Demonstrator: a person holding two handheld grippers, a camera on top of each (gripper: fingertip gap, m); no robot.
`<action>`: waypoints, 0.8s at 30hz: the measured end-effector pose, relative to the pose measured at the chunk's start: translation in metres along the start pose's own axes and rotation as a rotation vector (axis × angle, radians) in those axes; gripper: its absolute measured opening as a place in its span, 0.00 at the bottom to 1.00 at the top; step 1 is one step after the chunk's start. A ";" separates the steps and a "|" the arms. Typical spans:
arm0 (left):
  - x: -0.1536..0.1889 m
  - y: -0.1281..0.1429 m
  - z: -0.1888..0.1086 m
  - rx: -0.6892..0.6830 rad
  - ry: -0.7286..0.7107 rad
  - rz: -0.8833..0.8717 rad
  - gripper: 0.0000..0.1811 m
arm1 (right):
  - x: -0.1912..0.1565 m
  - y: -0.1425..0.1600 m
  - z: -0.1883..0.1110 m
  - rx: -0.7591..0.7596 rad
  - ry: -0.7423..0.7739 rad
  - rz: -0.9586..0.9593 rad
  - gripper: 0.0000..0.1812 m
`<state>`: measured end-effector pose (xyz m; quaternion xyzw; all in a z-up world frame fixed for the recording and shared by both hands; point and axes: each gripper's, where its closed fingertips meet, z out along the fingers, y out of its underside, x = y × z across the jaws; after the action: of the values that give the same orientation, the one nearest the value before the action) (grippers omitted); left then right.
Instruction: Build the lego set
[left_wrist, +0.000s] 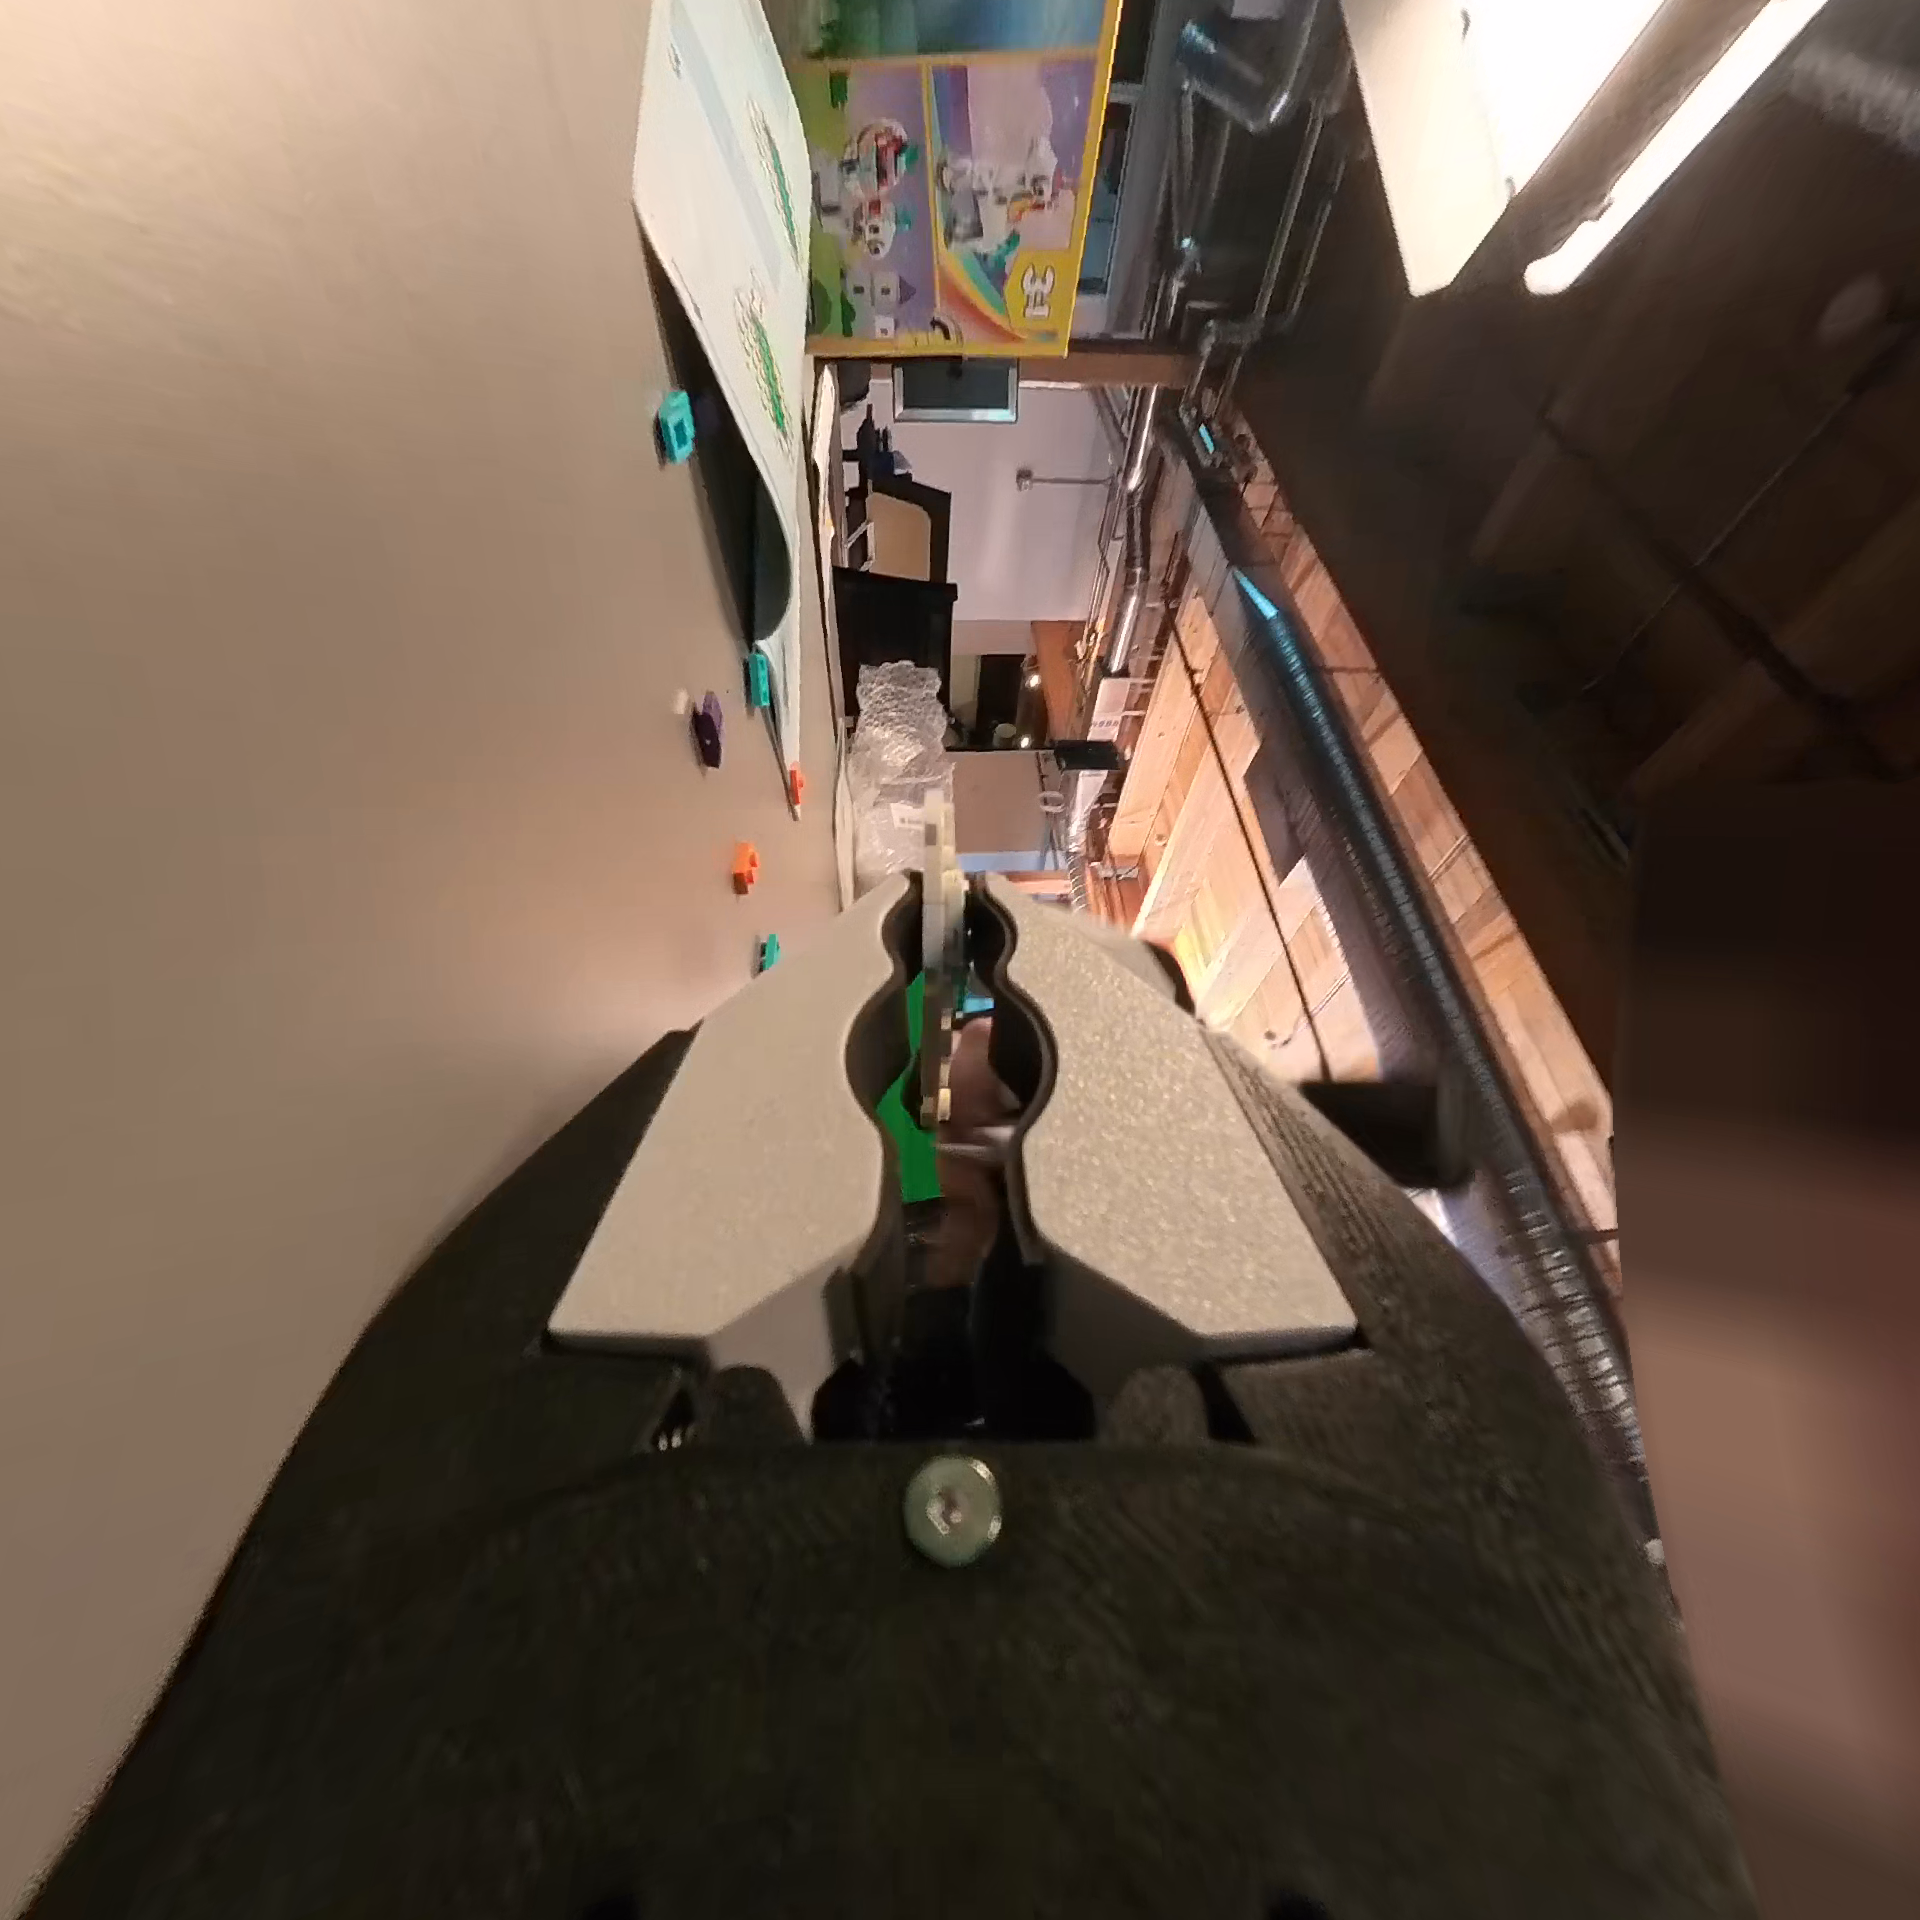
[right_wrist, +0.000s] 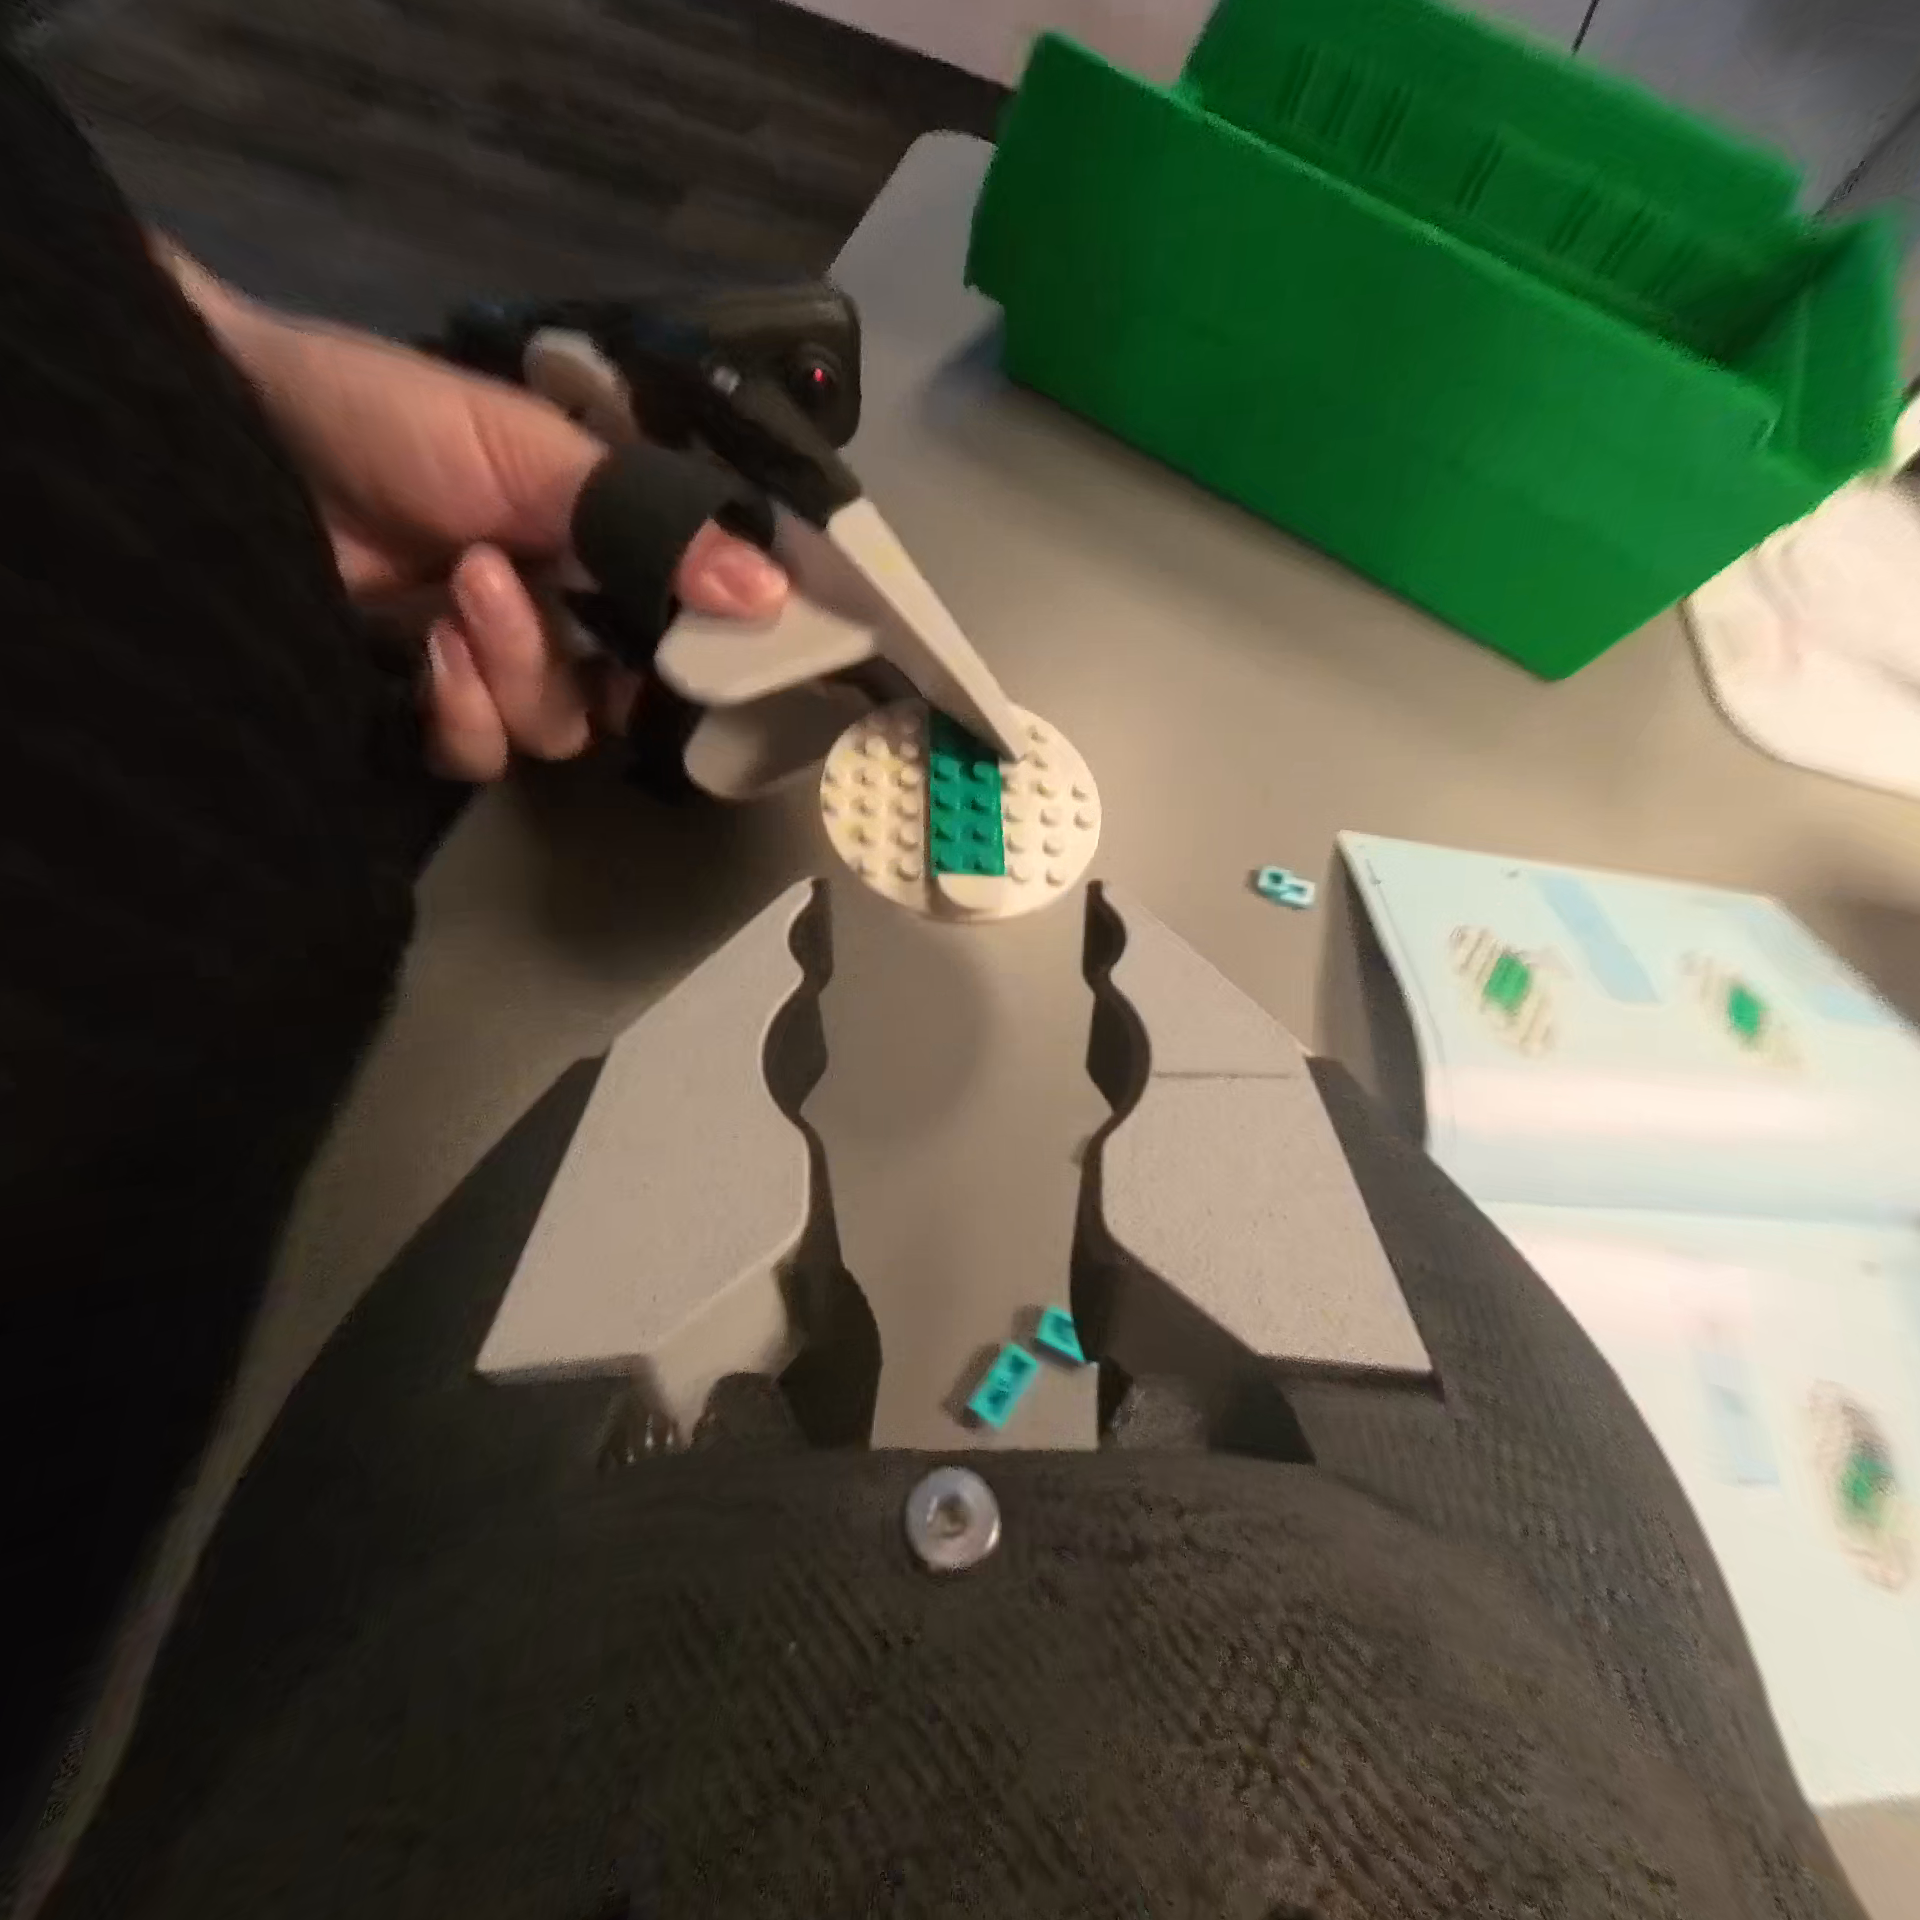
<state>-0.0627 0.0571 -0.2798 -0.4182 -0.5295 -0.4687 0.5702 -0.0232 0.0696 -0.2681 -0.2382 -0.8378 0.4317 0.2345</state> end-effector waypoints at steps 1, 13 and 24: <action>0.001 -0.001 0.000 0.004 0.004 -0.010 0.04 | 0.001 0.004 -0.001 -0.010 0.039 -0.106 0.26; 0.005 -0.004 0.001 0.017 0.037 -0.078 0.04 | 0.008 -0.001 0.007 -0.041 0.374 -0.958 0.10; 0.006 0.000 0.002 0.004 0.036 -0.086 0.04 | 0.003 0.002 0.013 -0.071 0.321 -1.012 0.06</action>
<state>-0.0630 0.0585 -0.2735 -0.3851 -0.5376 -0.4992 0.5599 -0.0332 0.0649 -0.2760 0.1247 -0.8156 0.1940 0.5306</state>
